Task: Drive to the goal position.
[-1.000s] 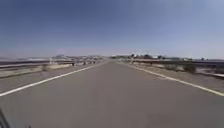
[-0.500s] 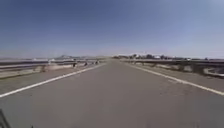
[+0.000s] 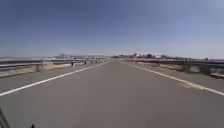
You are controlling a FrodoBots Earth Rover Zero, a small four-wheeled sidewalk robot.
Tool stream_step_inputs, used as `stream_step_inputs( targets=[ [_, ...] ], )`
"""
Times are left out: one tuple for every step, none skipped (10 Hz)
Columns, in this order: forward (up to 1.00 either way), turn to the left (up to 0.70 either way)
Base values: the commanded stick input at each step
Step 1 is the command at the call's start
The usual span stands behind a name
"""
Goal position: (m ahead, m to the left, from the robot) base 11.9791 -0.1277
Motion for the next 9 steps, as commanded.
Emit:
stream_step_inputs(
  targets=[
    [1.00,0.00],
    [1.00,0.00],
    [1.00,0.00],
    [1.00,0.00],
    [1.00,0.00],
    [1.00,0.00],
    [1.00,0.00],
    [1.00,0.00],
    [1.00,0.00]
  ],
)
